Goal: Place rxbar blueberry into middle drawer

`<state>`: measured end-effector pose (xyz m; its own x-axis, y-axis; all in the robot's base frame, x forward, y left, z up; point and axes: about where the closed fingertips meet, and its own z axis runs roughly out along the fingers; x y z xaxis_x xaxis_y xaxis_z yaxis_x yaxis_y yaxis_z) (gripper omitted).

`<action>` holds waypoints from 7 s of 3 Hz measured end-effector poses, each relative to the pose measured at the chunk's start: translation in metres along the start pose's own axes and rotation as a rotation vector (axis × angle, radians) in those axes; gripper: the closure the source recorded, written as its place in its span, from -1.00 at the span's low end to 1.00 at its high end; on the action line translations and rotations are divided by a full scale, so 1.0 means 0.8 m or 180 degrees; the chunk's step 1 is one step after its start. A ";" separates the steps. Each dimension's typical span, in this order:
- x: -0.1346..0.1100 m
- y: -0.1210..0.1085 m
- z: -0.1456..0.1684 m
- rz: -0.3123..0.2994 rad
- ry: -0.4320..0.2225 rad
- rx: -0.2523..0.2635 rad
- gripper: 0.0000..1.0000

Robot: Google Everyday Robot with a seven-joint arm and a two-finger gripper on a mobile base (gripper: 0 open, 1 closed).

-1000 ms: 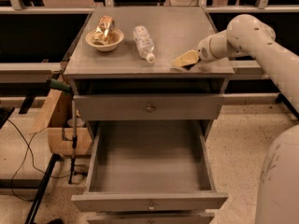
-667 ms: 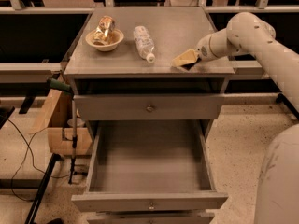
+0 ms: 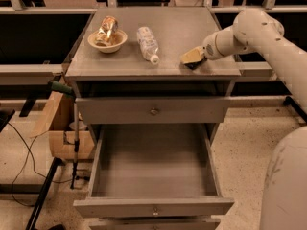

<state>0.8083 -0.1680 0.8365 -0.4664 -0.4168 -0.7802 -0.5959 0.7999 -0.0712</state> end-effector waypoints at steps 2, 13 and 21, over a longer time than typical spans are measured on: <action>0.021 0.003 -0.020 0.0137 -0.0128 -0.0048 1.00; 0.241 0.243 -0.051 -0.0369 -0.0038 -0.1537 1.00; 0.383 0.287 0.295 -0.0107 -0.0013 -0.1430 0.15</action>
Offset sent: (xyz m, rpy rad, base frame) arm -0.0380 -0.0282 -0.0052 0.0974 -0.0157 -0.0323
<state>0.6829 -0.0103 0.4343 -0.4398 -0.4370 -0.7846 -0.8358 0.5188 0.1795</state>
